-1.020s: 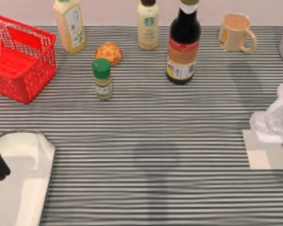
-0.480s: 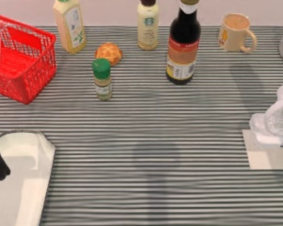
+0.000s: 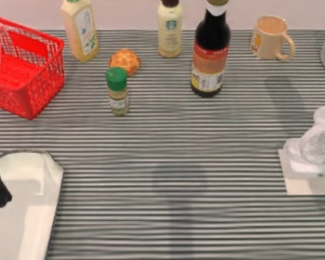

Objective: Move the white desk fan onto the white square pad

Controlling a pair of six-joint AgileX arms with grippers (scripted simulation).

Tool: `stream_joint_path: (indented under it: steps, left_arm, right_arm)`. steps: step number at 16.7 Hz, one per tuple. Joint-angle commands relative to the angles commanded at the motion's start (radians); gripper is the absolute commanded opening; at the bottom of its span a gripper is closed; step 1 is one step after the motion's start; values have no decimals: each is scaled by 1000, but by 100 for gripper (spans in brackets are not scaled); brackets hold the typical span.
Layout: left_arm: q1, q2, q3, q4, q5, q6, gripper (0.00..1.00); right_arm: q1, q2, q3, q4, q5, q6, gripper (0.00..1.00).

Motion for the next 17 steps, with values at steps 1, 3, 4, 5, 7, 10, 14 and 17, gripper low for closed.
stream_joint_path:
  steps: [1, 3, 4, 5, 7, 10, 14, 17]
  left_arm:
    - [0, 0, 0, 0, 0, 0, 100]
    - [0, 0, 0, 0, 0, 0, 100]
    - [0, 0, 0, 0, 0, 0, 100]
    - [0, 0, 0, 0, 0, 0, 100]
    - [0, 0, 0, 0, 0, 0, 100]
    - [0, 0, 0, 0, 0, 0, 100]
    - [0, 0, 0, 0, 0, 0, 100]
    - [0, 0, 0, 0, 0, 0, 100]
  right_arm:
    - [0, 0, 0, 0, 0, 0, 8]
    - [0, 0, 0, 0, 0, 0, 23]
    - [0, 0, 0, 0, 0, 0, 30]
    - [0, 0, 0, 0, 0, 0, 38]
    - [0, 0, 0, 0, 0, 0, 53]
    - [0, 0, 0, 0, 0, 0, 75]
    - [0, 0, 0, 0, 0, 0, 100]
    - [0, 0, 0, 0, 0, 0, 100]
